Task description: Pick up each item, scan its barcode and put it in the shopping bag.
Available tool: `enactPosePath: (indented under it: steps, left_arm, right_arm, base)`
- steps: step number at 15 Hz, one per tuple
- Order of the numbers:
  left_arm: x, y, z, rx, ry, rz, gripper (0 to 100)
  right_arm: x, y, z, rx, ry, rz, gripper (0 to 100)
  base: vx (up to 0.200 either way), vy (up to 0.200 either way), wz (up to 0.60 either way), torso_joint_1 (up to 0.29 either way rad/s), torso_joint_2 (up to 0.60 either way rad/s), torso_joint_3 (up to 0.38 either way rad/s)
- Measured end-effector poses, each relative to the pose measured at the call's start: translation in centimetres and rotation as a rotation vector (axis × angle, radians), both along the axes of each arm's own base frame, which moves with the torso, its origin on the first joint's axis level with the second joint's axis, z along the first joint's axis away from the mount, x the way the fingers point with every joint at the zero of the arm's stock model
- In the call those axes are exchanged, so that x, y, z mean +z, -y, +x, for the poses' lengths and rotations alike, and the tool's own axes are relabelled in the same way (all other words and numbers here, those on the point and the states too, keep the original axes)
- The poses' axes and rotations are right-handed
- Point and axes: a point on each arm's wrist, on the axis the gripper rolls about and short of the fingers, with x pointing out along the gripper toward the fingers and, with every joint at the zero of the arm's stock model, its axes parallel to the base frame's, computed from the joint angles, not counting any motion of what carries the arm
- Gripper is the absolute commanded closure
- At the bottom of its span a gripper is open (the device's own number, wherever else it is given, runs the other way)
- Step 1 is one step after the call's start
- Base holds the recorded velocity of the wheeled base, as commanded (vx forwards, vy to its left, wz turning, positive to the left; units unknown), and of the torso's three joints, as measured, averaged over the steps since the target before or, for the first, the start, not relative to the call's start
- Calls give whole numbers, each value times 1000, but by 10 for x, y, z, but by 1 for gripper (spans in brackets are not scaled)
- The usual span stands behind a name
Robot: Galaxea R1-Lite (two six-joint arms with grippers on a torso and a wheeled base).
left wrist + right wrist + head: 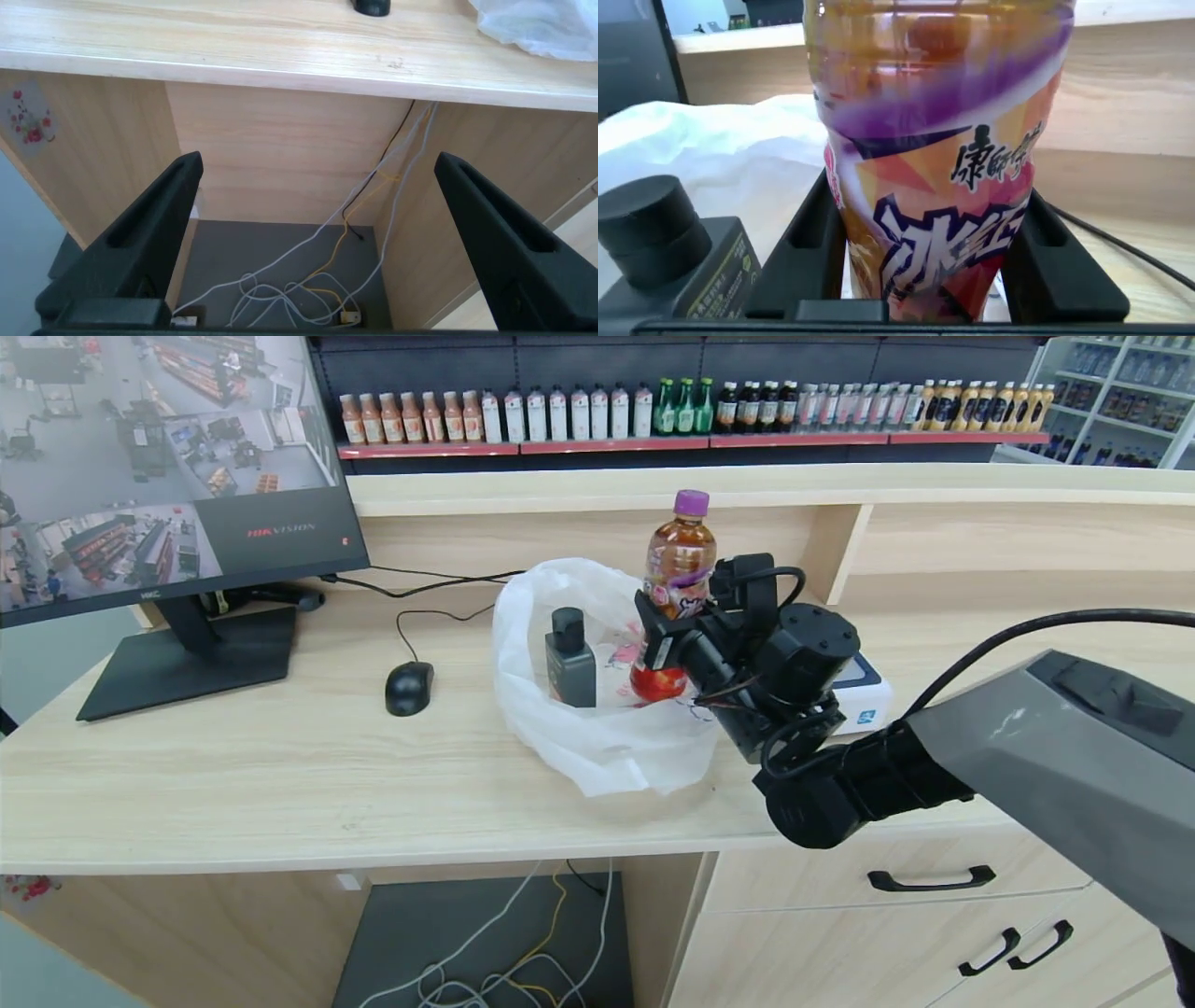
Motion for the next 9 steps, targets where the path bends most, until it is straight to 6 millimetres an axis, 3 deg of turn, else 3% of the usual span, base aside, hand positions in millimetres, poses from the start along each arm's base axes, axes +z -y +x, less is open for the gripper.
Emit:
enactPosePath:
  steps: [9]
  left_arm:
    - [0,0,0,0,0,0,0]
  right_arm:
    - [-22,-8,9,26,27,-73,100]
  base:
    - [0,0,0,0,0,0]
